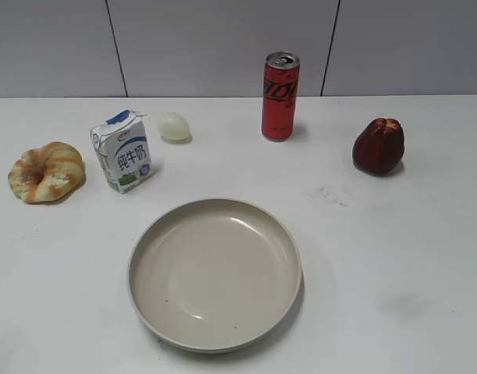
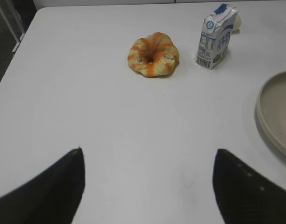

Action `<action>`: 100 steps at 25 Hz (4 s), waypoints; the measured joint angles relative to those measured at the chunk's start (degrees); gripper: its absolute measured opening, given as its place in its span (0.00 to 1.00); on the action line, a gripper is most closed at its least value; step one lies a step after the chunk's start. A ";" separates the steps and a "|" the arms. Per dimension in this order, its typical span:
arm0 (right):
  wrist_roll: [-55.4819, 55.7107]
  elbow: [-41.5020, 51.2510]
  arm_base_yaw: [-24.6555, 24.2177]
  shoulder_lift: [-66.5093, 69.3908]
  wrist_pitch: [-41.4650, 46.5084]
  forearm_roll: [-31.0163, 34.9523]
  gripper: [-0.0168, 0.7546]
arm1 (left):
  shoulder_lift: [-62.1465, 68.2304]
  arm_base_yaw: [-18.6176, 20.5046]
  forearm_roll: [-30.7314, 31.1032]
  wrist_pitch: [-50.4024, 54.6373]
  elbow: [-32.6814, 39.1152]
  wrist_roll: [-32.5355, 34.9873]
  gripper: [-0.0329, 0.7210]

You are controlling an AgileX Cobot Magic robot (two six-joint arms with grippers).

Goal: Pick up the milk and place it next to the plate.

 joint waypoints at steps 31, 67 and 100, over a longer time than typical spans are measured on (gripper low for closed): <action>0.00 0.00 0.00 0.00 0.00 0.00 0.62 | 65.40 -3.06 -10.31 -21.93 -30.03 11.91 0.85; 0.00 0.00 0.00 0.00 0.00 0.00 0.62 | 120.96 -11.98 -10.65 -11.58 -63.17 25.73 0.44; 0.00 0.00 0.00 0.00 0.00 0.00 0.62 | 115.53 -47.09 -13.30 -10.11 -72.04 -8.53 0.44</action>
